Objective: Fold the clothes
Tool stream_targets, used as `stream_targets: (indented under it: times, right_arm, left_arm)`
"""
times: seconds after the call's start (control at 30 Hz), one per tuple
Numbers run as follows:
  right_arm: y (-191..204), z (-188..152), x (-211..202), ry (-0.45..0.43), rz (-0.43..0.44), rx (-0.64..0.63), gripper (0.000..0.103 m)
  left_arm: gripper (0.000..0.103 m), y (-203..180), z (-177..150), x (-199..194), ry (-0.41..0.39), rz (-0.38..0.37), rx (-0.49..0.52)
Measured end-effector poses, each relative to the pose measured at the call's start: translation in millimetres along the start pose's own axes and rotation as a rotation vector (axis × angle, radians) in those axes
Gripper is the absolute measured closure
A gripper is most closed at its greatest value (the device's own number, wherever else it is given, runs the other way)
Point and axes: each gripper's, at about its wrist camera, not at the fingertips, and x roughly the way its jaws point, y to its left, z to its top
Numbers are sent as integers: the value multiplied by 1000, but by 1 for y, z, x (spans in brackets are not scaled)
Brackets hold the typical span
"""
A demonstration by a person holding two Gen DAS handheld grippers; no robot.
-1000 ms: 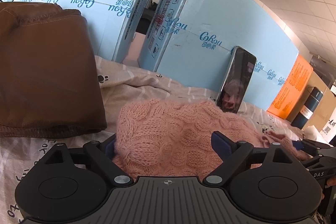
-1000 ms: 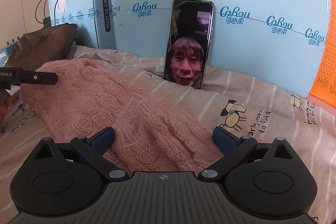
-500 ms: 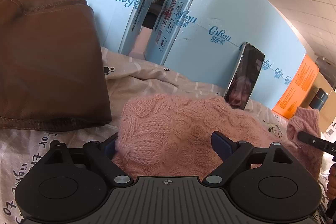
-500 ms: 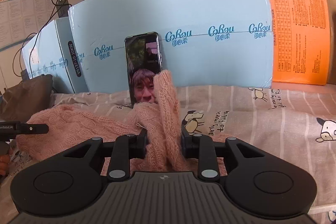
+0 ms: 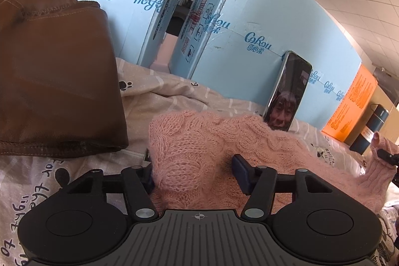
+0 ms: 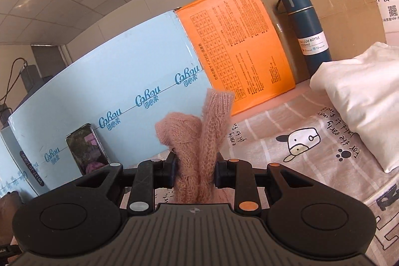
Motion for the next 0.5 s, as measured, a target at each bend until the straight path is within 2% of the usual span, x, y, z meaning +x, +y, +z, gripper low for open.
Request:
stream_targets:
  times: [0.13, 0.23, 0.33, 0.43, 0.5]
  right_arm:
    - [-12, 11, -2, -43, 25, 89, 79]
    - [-17, 23, -3, -85, 59, 136, 82]
    - [-17, 35, -9, -163, 107, 176, 83]
    - [-29, 32, -14, -166, 65, 219, 83]
    - [-41, 27, -12, -102, -12, 237, 83]
  left_arm:
    - [76, 0, 2, -4, -37, -19, 3]
    - [77, -2, 8, -14, -114, -44, 30]
    - [76, -8, 11, -21, -167, -42, 72]
    - [76, -8, 12, -17, -157, -13, 84]
    - [73, -7, 12, -10, -114, 14, 89]
